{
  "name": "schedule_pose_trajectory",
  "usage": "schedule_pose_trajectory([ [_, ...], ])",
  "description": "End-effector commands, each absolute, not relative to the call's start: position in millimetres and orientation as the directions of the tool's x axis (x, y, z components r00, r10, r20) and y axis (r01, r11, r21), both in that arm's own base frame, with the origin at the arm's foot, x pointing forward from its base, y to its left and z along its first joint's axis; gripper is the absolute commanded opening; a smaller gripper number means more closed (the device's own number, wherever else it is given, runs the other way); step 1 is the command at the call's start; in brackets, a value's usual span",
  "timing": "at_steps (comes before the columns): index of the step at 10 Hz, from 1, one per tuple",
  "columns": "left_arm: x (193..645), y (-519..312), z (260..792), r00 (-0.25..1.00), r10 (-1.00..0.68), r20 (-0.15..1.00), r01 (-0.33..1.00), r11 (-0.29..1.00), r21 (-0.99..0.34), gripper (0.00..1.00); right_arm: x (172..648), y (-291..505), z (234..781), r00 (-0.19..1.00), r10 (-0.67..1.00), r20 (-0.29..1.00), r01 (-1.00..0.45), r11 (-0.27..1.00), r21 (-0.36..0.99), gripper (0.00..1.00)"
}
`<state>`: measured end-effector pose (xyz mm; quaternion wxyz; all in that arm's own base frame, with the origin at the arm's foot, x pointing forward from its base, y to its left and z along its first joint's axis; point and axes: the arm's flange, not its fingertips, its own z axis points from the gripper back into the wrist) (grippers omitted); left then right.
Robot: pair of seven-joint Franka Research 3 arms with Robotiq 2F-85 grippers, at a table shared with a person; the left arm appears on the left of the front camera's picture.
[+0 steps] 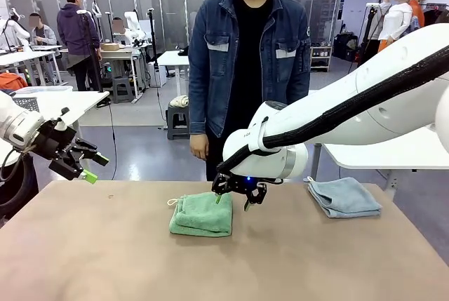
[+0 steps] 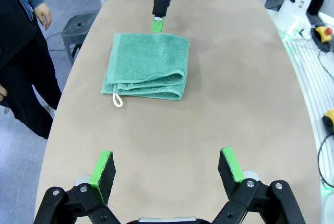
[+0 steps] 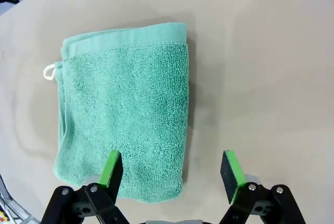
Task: Fold the towels and place them in the basket.
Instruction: Stack the folded Towel with hook on the right side of the table.
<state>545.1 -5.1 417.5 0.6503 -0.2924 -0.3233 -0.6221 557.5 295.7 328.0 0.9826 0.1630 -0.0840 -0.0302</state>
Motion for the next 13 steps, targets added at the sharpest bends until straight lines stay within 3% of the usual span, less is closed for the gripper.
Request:
schedule_pose_trajectory([
  [1,546,-6,418,0.016,-0.624,0.781,0.998,0.060,0.027,1.00,554,293,330,0.983,-0.087,0.161,0.031,0.946,0.322,0.95],
  [6,546,-6,418,0.016,-0.624,0.781,0.998,0.060,0.027,1.00,559,303,320,0.980,-0.131,0.149,0.068,0.928,0.366,0.95],
  [13,546,-6,418,0.016,-0.624,0.781,0.998,0.060,0.027,1.00,575,328,291,0.962,-0.171,0.213,0.103,0.949,0.297,0.92],
])
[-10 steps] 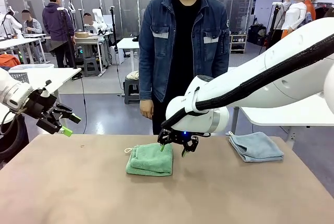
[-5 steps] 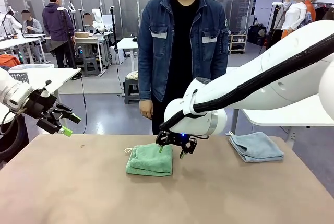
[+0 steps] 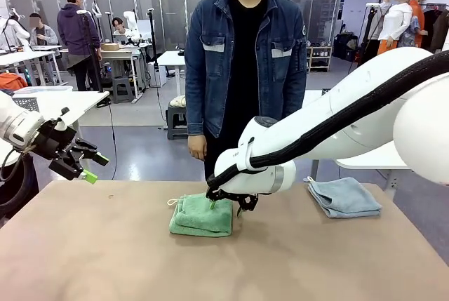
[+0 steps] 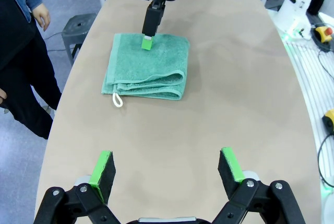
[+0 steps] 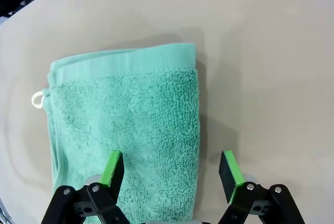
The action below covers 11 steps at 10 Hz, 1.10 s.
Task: Fold the towels and place them in the basket.
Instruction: Stack the folded Towel with hook on the right side of the table.
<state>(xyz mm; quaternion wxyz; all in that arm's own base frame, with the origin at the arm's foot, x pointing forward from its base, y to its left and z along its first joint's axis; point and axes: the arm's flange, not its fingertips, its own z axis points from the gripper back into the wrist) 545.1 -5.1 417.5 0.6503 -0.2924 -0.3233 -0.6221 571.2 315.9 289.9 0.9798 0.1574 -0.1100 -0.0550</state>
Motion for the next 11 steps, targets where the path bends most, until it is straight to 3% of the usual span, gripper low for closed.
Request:
schedule_pose_trajectory([
  [1,546,-6,418,0.016,-0.624,0.781,0.998,0.060,0.027,1.00,575,328,290,0.964,-0.166,0.207,0.100,0.951,0.292,0.77],
  [2,546,-6,418,0.016,-0.624,0.781,0.998,0.060,0.027,1.00,575,328,290,0.965,-0.166,0.203,0.102,0.950,0.294,0.72],
  [3,546,-6,418,0.016,-0.624,0.781,0.998,0.060,0.027,1.00,575,328,291,0.966,-0.166,0.201,0.102,0.950,0.295,0.58],
  [4,546,-6,418,0.016,-0.624,0.781,0.998,0.060,0.027,1.00,576,330,293,0.969,-0.156,0.191,0.097,0.953,0.286,0.52],
  [5,546,-6,418,0.016,-0.624,0.781,0.998,0.060,0.027,1.00,576,333,298,0.968,-0.152,0.198,0.092,0.954,0.284,0.38],
  [6,546,-6,418,0.016,-0.624,0.781,0.998,0.060,0.027,1.00,576,334,301,0.968,-0.147,0.204,0.086,0.956,0.281,0.32],
  [7,546,-6,418,0.016,-0.624,0.781,0.998,0.060,0.027,1.00,577,335,302,0.969,-0.145,0.201,0.086,0.958,0.274,0.18],
  [8,546,-6,418,0.016,-0.624,0.781,0.998,0.060,0.027,1.00,578,336,303,0.970,-0.141,0.199,0.084,0.959,0.270,0.12],
  [9,546,-6,418,0.016,-0.624,0.781,0.998,0.060,0.027,1.00,579,337,304,0.971,-0.137,0.198,0.080,0.960,0.268,0.18],
  [10,546,-6,418,0.016,-0.624,0.781,0.998,0.060,0.027,1.00,580,337,305,0.974,-0.126,0.189,0.074,0.963,0.258,0.00],
  [11,546,-6,418,0.016,-0.624,0.781,0.998,0.060,0.027,1.00,580,336,306,0.975,-0.117,0.191,0.067,0.966,0.249,0.00],
])
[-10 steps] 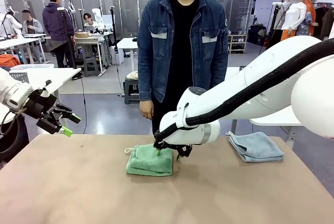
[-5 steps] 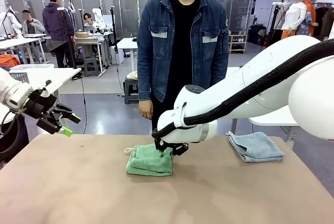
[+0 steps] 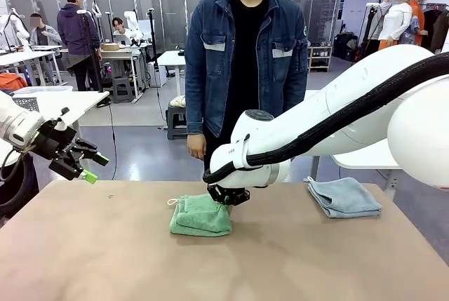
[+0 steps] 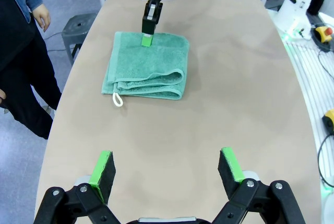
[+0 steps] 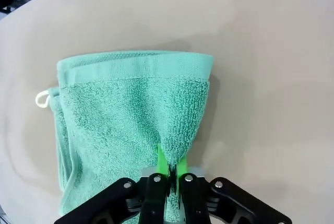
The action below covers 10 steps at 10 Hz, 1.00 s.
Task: Fold the towels and place them in the basket.
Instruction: Stack the folded Towel with hook on the right side of the table.
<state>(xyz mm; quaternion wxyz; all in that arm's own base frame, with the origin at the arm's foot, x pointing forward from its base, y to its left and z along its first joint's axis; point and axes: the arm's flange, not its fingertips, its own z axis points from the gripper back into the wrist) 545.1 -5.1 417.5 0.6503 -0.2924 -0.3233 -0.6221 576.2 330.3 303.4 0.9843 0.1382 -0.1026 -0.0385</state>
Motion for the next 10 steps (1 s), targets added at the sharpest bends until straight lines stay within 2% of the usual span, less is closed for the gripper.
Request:
schedule_pose_trajectory([
  [1,546,-6,418,0.016,-0.624,0.781,0.998,0.060,0.027,1.00,582,336,309,0.955,-0.157,0.250,0.092,0.963,0.252,0.00],
  [2,546,-6,418,0.016,-0.624,0.781,0.998,0.060,0.027,1.00,576,330,303,0.976,-0.104,0.191,0.047,0.959,0.280,0.00],
  [7,546,-6,418,0.016,-0.624,0.781,0.998,0.060,0.027,1.00,576,330,303,0.976,-0.104,0.191,0.047,0.959,0.280,0.00],
  [8,546,-6,418,0.016,-0.624,0.781,0.998,0.060,0.027,1.00,577,331,305,0.974,-0.107,0.198,0.050,0.961,0.272,0.06],
  [10,546,-6,418,0.016,-0.624,0.781,0.998,0.060,0.027,1.00,591,300,328,0.976,-0.059,0.209,-0.003,0.959,0.282,0.06],
])
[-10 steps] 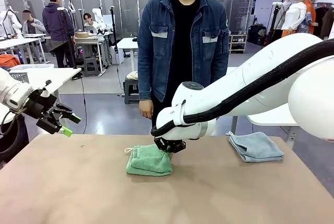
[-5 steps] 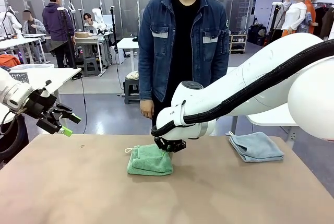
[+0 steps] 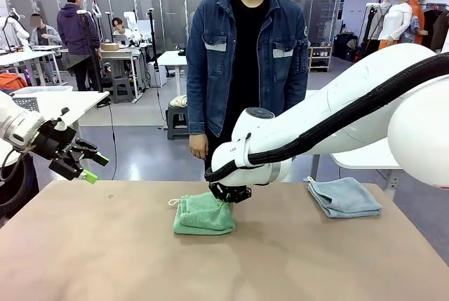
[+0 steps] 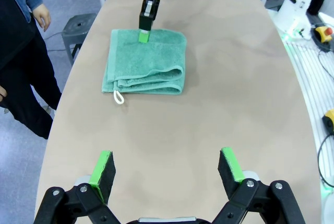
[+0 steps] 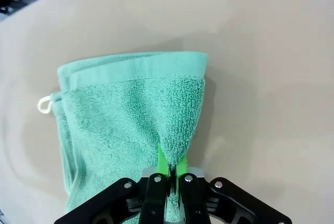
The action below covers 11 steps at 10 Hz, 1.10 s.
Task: Fold the towels and place them in the basket.
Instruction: Stack the folded Towel with hook on the right side of the table.
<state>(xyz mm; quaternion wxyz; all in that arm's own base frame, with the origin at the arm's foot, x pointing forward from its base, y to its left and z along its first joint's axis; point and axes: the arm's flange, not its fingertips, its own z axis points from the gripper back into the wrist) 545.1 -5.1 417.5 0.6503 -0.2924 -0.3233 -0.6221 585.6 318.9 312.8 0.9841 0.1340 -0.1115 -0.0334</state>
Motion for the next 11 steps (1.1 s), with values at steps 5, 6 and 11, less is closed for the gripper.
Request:
schedule_pose_trajectory([
  [5,546,-6,418,0.016,-0.624,0.781,0.998,0.060,0.027,1.00,628,188,387,0.960,0.034,0.278,-0.079,0.985,0.151,0.06],
  [6,546,-6,418,0.016,-0.624,0.781,0.998,0.060,0.027,1.00,635,171,401,0.961,0.052,0.271,-0.098,0.983,0.156,0.06],
  [11,546,-6,418,0.016,-0.624,0.781,0.998,0.060,0.027,1.00,653,91,458,0.969,0.152,0.195,-0.170,0.982,0.077,0.06],
])
